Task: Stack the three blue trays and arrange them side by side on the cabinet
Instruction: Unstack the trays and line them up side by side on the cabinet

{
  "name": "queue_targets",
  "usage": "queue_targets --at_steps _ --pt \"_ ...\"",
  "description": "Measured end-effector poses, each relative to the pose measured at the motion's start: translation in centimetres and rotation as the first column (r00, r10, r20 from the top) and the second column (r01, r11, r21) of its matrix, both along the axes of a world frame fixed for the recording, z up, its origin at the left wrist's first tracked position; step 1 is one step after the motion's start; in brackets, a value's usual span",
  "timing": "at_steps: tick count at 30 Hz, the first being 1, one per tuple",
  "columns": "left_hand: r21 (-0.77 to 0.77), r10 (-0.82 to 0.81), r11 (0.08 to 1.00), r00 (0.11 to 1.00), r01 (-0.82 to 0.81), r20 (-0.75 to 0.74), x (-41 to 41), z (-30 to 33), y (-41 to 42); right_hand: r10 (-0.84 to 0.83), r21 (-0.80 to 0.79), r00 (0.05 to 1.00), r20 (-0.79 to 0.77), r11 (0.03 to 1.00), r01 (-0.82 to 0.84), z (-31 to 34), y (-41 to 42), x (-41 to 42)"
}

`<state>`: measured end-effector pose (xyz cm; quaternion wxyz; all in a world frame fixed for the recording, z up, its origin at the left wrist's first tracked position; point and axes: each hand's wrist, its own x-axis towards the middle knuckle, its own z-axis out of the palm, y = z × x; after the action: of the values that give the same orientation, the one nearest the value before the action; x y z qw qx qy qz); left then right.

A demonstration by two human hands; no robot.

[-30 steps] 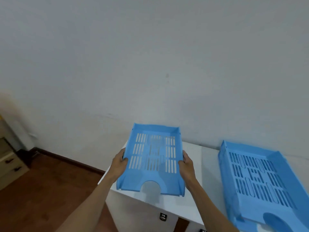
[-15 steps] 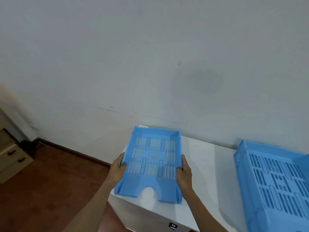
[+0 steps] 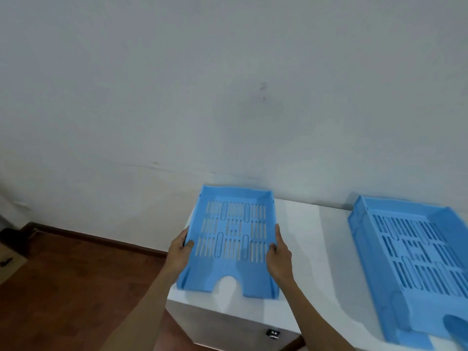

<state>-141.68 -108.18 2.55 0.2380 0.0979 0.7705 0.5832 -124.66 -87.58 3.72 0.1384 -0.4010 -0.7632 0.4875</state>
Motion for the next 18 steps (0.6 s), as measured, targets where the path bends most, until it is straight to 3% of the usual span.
queue_targets --at_steps 7,15,18 --pt "0.022 -0.005 1.0 1.0 0.005 0.014 -0.9 0.3 0.2 -0.007 -0.075 0.999 -0.045 0.997 0.003 0.4 -0.5 0.4" --pt "-0.11 -0.028 0.994 0.997 0.019 -0.076 -1.1 1.3 0.2 0.142 -0.079 0.988 0.055 0.987 -0.138 1.8 -0.2 0.8" --pt "-0.172 -0.101 0.982 0.988 0.08 -0.121 -0.8 2.4 0.0 0.121 -0.046 0.991 0.059 0.992 -0.118 2.9 0.8 1.6"
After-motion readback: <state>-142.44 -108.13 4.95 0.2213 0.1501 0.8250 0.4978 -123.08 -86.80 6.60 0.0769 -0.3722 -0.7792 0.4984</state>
